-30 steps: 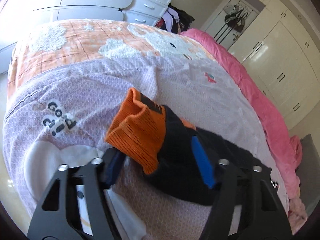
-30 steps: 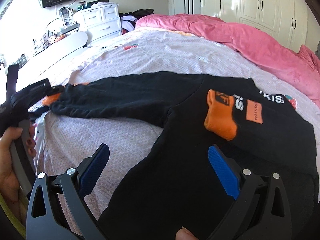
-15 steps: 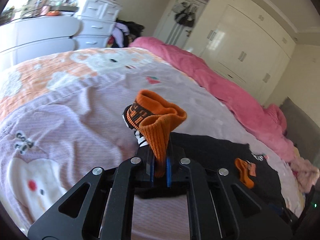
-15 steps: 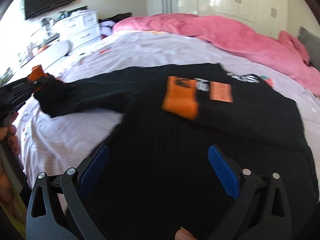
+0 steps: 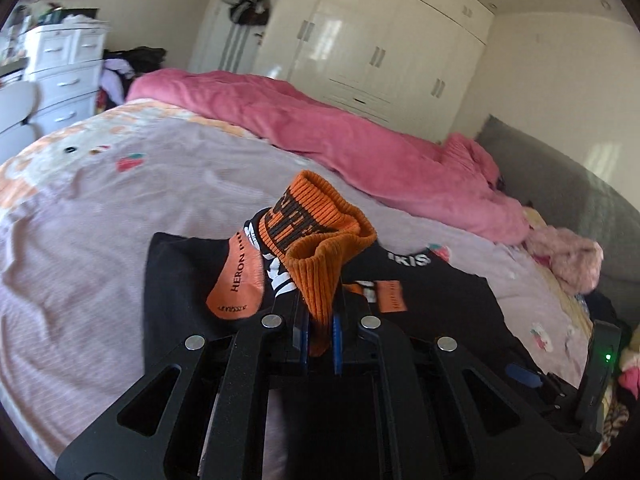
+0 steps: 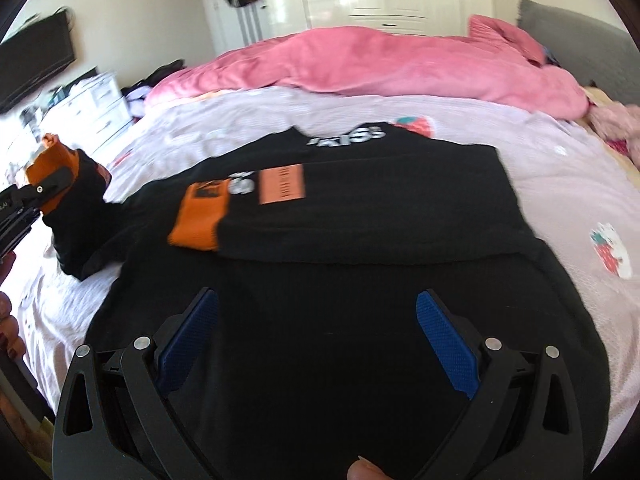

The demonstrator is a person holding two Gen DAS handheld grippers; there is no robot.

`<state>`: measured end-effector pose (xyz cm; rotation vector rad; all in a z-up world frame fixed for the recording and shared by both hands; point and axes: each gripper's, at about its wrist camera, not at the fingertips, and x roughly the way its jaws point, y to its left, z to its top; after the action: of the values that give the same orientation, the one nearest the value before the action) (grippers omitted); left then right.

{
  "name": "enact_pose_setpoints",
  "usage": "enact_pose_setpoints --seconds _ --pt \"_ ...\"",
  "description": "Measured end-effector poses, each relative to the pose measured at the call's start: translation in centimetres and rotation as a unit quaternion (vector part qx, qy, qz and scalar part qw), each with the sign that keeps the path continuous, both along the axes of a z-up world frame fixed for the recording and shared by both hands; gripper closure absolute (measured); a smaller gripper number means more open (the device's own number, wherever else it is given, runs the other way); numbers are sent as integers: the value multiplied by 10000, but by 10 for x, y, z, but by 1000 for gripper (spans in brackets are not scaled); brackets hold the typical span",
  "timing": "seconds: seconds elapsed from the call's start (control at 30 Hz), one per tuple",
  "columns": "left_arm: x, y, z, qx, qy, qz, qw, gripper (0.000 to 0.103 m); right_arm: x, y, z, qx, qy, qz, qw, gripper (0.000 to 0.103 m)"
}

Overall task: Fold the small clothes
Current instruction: 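Lay the sock on the sock pile on the shirt, open left tool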

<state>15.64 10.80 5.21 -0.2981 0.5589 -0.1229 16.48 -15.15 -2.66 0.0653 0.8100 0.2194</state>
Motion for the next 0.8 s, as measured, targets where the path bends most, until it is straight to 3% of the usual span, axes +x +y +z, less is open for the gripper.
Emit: enact_pose_setpoints --seconds 0.13,0.3,0.43,0.5,0.57,0.67,0.8 --pt "24 -28 -8 -156 170 -390 9990 101 5 -25 1 152 -15 -269 9995 4" --pt "36 -52 -28 -31 394 -894 9952 97 9 -45 -1 247 16 -490 9985 4" --pt "39 -51 -39 -353 630 -1116 9911 91 13 -48 -3 337 44 -548 9979 4" --pt "39 -51 -42 -381 732 -1159 9898 85 13 -47 -5 312 61 -532 9981 4" --pt "36 -48 -40 -466 721 -1180 9893 73 13 -44 -6 302 86 -504 9982 4" --pt "33 -41 -33 -646 674 -1217 9882 68 11 -36 -9 343 148 -366 9986 4" --pt "30 -27 -23 -352 521 -873 9942 57 9 -12 -11 368 259 -86 9989 4"
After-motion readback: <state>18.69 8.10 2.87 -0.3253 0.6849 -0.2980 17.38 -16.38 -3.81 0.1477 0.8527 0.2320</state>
